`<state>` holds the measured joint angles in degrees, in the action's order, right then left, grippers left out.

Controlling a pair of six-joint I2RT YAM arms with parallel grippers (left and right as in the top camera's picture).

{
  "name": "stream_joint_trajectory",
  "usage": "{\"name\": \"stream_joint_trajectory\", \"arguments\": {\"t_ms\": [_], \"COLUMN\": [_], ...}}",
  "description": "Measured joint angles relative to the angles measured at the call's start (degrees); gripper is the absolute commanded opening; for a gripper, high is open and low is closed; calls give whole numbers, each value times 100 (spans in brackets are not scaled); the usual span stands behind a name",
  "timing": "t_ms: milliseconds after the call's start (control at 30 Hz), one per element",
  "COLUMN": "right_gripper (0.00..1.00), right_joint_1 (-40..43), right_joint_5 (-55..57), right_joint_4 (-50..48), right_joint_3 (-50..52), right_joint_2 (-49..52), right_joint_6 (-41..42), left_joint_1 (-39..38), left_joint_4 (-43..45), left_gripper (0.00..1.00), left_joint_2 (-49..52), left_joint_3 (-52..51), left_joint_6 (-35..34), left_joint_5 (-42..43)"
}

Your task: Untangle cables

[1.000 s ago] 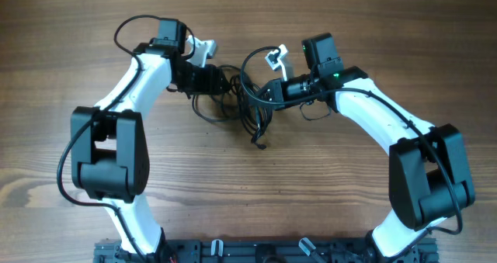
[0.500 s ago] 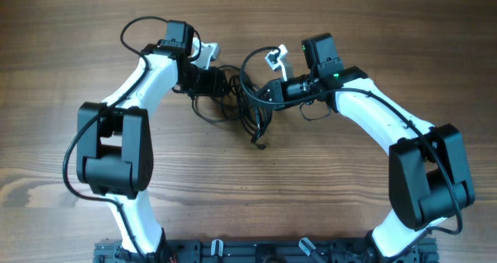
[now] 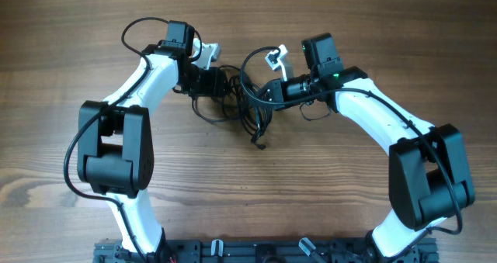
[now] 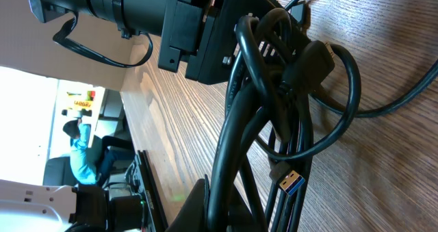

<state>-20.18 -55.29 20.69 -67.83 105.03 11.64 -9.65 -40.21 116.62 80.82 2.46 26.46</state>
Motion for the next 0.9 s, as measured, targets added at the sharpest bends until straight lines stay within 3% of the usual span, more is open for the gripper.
{"name": "stream_joint_trajectory", "arguments": {"t_ms": [400, 600, 733, 900], "right_gripper": [5, 5, 4, 4], "right_joint_1": [0, 0, 0, -2], "right_joint_5": [0, 2, 4, 437], "right_joint_4": [2, -2, -2, 330], "right_joint_3": [0, 0, 0, 0], "right_joint_2": [0, 0, 0, 0], "right_joint_6": [0, 0, 0, -7], "left_joint_1": [-201, -321, -339, -337], "left_joint_4": [85, 151, 181, 236], "left_gripper": [61, 16, 5, 4], "left_joint_2": [245, 282, 282, 284], "left_joint_3": [0, 0, 0, 0], "left_joint_6": [0, 9, -15, -223], "left_joint_5": [-20, -219, -247, -264]}}
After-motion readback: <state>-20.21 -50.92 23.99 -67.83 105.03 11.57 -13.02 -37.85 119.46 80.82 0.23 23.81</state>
